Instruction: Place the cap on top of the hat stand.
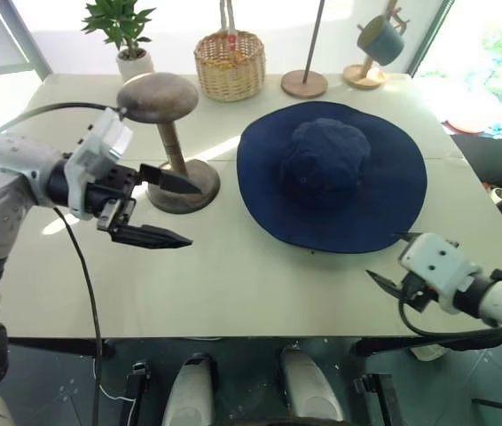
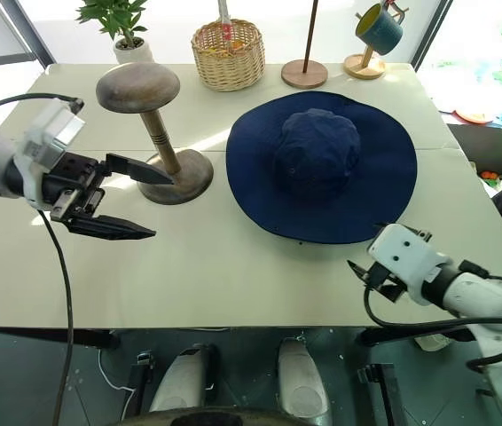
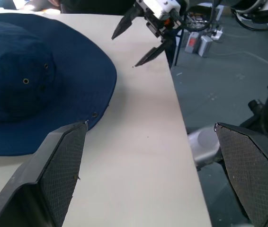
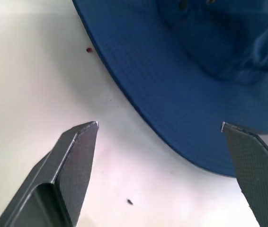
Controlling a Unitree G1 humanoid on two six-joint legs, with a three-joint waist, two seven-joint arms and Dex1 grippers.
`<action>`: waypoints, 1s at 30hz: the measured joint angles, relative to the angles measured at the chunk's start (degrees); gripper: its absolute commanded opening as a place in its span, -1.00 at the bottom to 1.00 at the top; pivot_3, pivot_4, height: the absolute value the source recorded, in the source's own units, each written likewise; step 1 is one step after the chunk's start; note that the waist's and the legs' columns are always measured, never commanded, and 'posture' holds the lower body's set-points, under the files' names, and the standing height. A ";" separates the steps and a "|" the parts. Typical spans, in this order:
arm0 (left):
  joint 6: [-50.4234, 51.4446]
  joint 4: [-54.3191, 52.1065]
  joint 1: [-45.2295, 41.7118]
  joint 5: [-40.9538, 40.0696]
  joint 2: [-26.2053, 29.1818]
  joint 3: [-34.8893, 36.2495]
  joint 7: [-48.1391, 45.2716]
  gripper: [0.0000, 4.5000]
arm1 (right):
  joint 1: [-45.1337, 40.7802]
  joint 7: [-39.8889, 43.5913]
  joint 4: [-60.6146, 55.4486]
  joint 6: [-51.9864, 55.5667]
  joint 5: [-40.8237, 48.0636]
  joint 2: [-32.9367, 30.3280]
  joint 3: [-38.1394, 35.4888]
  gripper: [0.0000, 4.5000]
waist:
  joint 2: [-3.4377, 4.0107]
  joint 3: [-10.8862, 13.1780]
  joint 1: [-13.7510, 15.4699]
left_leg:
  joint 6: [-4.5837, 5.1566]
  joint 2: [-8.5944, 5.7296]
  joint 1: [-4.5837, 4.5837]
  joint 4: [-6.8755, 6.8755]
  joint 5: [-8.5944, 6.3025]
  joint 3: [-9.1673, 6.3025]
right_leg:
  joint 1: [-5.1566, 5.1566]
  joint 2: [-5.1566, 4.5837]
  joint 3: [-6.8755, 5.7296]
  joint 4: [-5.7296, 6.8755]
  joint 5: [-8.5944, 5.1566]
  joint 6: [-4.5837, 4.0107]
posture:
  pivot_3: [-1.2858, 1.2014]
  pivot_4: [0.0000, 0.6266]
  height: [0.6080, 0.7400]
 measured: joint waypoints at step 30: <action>1.59 -0.75 -2.53 2.25 -1.79 0.87 3.26 1.00 | -24.52 -11.77 38.57 -26.53 -23.20 8.60 23.37 -0.46 | -0.51 -0.29 -0.31 | 0.02 0.04 0.15 -0.03 0.01 -0.08 | 0.13 0.09 -0.01 0.10 0.01 0.03 | 0.03 -0.52 1.00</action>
